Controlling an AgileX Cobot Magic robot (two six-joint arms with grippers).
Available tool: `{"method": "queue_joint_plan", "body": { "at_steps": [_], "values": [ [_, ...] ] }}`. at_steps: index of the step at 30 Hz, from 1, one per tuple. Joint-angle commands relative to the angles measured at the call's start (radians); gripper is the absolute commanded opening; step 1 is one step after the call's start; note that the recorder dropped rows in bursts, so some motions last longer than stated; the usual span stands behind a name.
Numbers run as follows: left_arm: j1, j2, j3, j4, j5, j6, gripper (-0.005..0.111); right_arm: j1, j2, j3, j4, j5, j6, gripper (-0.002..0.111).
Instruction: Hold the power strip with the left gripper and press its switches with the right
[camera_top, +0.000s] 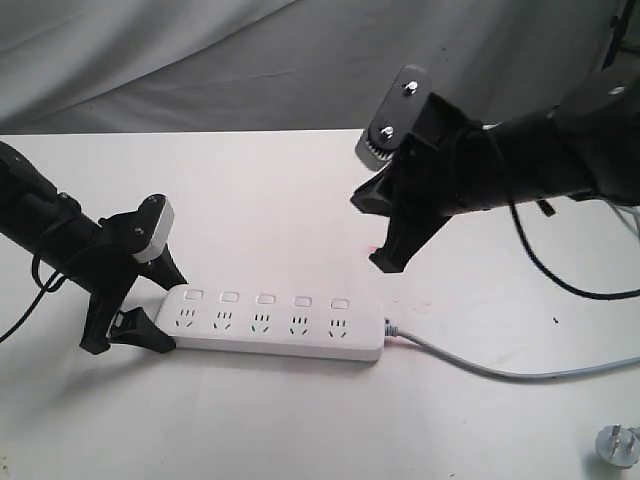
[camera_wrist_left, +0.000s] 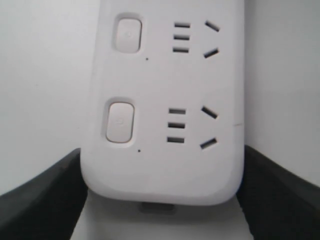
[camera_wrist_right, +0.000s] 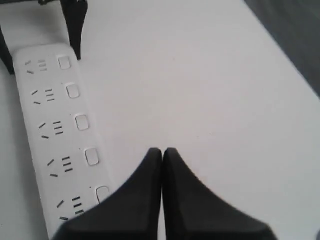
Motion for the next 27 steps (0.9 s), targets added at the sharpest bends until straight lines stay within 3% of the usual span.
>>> {"method": "queue_joint_plan", "body": {
  "at_steps": [1,15,19,27],
  "values": [
    [-0.005,0.001,-0.005,-0.009,0.014,0.007,0.069,0.001,-0.224,0.107,0.067,-0.057,0.02,0.0],
    [-0.005,0.001,-0.005,-0.009,0.014,0.004,0.069,0.001,-1.104,0.579,0.372,-0.373,0.095,0.0],
    [-0.005,0.001,-0.005,-0.009,0.014,0.004,0.069,0.001,-1.192,0.643,0.391,-0.497,0.095,0.0],
    [-0.005,0.001,-0.005,-0.009,0.014,0.009,0.069,0.001,-1.192,0.643,0.393,-0.521,0.095,0.0]
  ]
}}
